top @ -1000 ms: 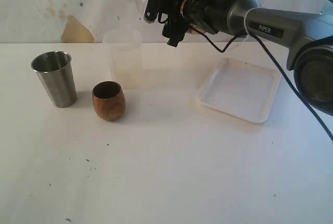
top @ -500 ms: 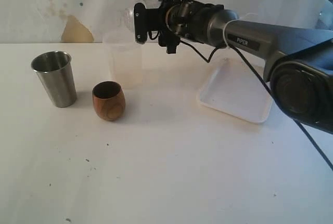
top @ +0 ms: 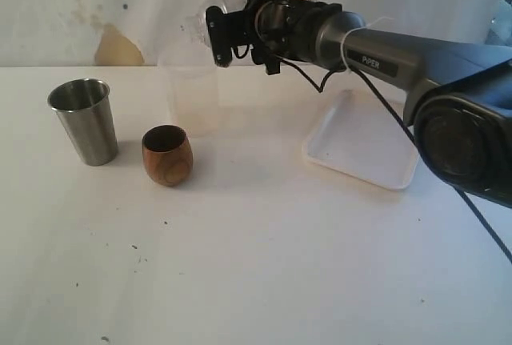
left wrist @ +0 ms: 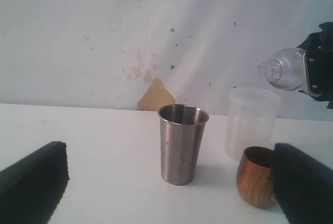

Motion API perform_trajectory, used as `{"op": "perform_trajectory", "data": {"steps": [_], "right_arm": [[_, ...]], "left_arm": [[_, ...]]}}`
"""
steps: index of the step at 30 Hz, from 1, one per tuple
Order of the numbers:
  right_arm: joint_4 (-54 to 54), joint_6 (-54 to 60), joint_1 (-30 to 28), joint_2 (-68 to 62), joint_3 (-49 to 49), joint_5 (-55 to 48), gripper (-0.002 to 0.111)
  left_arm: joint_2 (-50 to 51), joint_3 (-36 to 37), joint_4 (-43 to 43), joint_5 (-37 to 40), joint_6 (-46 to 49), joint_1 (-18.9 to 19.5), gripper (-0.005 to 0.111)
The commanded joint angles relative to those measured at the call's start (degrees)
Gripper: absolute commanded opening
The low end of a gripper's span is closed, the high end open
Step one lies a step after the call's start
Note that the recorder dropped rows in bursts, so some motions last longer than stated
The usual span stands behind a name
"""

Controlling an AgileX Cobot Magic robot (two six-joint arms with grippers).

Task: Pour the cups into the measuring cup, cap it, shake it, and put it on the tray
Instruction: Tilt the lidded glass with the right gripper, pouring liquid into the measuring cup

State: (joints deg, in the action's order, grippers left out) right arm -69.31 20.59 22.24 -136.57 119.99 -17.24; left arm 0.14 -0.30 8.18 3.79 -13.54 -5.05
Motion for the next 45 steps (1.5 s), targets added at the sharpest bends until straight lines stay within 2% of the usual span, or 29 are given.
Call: {"op": "perform_trajectory", "data": {"steps": [1,7,15,45], "right_arm": [[-1.7,0.2,-0.1,1.0,0.7,0.2,0.000],[-10.7,0.2,-0.1,1.0,0.7,-1.0,0.000],[-15.3,0.2,-0.1,1.0,0.7,-3.1,0.000],[-17.9,0.2,0.0,1.0,0.7,-3.0,0.000]], "left_arm": [[-0.1,0.3,0.0,-0.3,-0.1,-0.3,0.105],[-0.1,0.3,0.0,-0.3,-0.1,-0.3,0.105],[-0.1,0.3,0.0,-0.3,-0.1,-0.3,0.105],[-0.1,0.3,0.0,-0.3,-0.1,-0.3,0.105]]}}
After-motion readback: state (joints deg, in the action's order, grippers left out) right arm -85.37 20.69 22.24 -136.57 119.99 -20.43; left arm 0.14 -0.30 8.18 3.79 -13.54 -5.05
